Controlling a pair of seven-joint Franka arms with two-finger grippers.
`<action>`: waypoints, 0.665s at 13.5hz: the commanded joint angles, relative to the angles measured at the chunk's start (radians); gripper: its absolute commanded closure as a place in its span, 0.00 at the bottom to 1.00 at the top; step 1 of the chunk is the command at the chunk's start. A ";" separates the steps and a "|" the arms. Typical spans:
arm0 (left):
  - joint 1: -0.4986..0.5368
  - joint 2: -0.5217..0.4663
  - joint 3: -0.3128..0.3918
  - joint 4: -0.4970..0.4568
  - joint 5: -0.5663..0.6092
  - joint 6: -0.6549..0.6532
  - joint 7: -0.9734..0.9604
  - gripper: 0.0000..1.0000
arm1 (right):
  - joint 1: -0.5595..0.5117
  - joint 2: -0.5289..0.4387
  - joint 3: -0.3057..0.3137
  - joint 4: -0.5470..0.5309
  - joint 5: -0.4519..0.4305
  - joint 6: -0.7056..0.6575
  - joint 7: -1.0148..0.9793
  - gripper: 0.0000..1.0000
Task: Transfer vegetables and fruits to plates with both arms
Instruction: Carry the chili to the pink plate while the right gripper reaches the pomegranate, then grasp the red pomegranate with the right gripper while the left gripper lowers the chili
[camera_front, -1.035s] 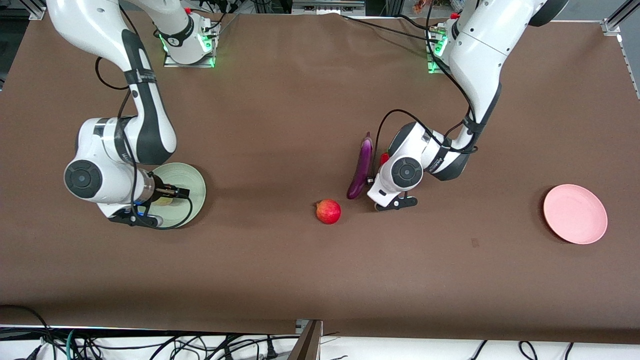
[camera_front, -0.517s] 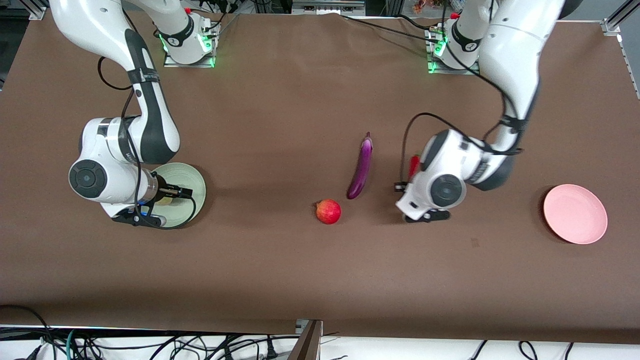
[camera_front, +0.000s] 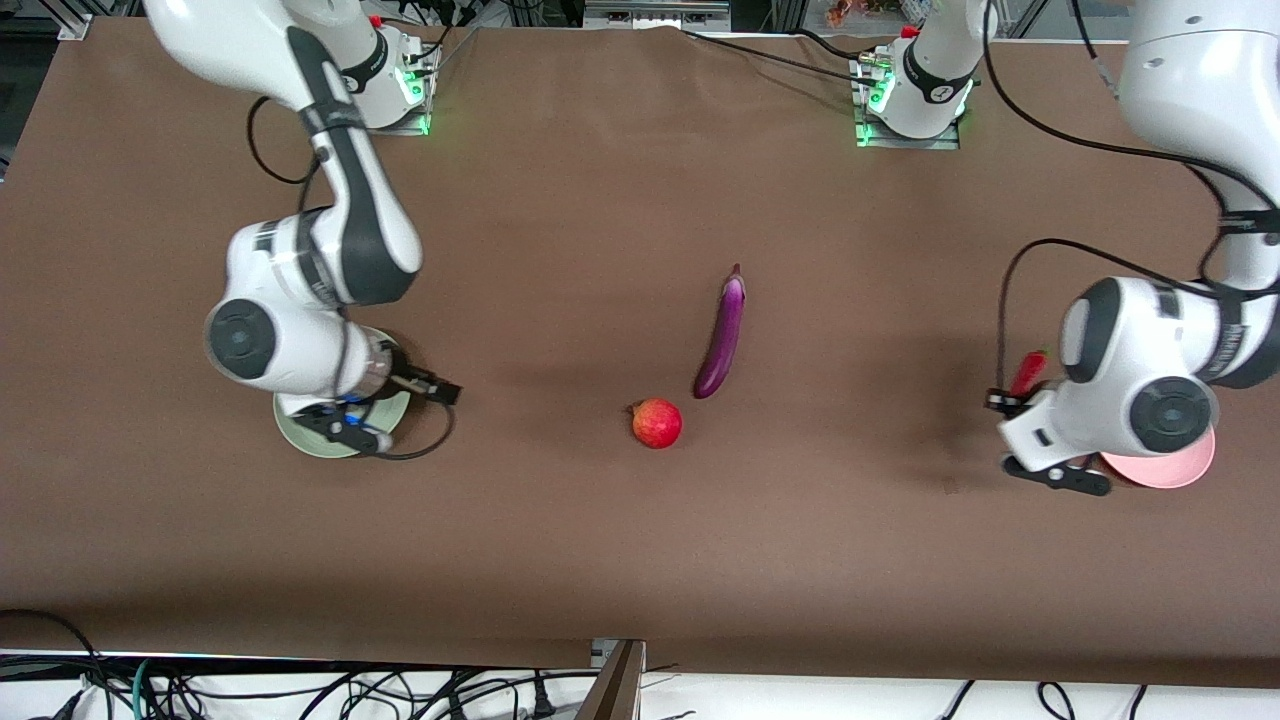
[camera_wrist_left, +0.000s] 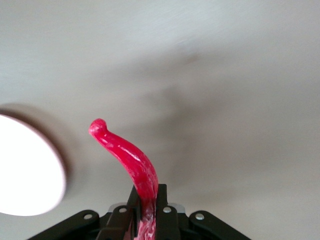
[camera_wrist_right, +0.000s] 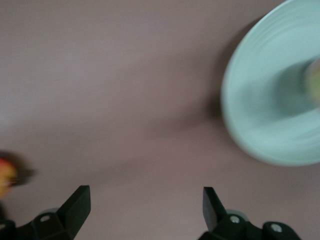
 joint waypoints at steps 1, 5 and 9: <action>0.100 0.029 -0.016 0.028 0.029 0.048 0.157 1.00 | 0.082 0.151 0.001 0.216 0.012 0.029 0.237 0.01; 0.224 0.078 -0.010 0.025 0.036 0.241 0.374 1.00 | 0.198 0.274 0.000 0.290 0.005 0.267 0.472 0.01; 0.258 0.118 0.012 0.016 0.127 0.288 0.433 1.00 | 0.263 0.394 -0.006 0.363 -0.007 0.464 0.604 0.01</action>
